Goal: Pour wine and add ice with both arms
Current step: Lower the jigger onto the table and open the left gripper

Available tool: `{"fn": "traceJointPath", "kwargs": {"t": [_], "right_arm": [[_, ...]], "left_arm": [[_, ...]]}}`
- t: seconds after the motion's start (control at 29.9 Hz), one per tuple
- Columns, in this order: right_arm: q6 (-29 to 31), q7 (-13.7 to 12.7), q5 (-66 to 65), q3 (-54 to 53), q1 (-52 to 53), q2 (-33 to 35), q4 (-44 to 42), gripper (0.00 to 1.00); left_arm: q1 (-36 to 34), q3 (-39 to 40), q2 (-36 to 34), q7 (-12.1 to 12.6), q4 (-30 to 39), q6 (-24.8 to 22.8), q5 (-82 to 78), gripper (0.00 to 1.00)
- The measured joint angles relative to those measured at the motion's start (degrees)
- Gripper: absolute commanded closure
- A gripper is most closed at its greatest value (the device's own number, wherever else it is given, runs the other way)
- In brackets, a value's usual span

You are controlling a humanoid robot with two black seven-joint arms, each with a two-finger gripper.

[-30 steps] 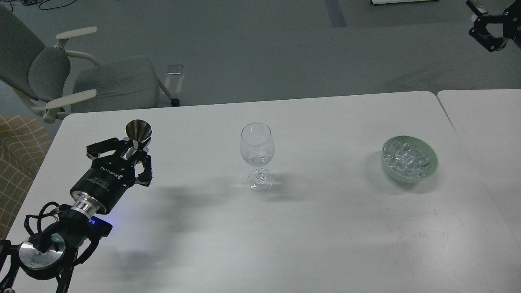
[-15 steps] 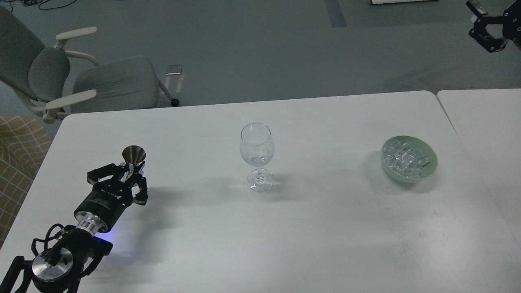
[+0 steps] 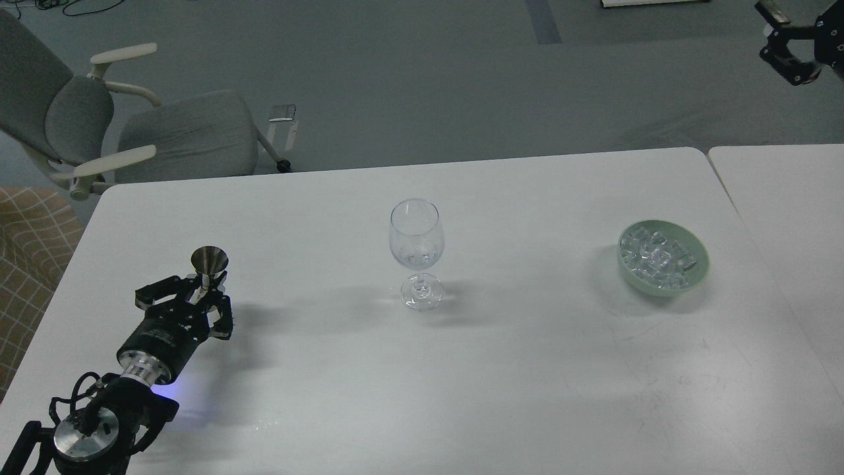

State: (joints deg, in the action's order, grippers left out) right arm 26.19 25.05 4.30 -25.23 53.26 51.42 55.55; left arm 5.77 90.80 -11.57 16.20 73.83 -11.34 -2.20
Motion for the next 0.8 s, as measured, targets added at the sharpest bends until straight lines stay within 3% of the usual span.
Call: {"fn": "traceJointPath", "kwargs": {"t": [0.43, 0.8], "right_arm": [[0.0, 0.0, 0.0, 0.0, 0.0, 0.0, 0.0, 0.0], [0.0, 0.0, 0.0, 0.0, 0.0, 0.0, 0.1, 0.0]], "left_arm": [[-0.4, -0.1, -0.1, -0.3, -1.1, 0.3, 0.0, 0.63], [-0.6, -0.2, -0.4, -0.4, -1.1, 0.6, -0.1, 0.46]]}}
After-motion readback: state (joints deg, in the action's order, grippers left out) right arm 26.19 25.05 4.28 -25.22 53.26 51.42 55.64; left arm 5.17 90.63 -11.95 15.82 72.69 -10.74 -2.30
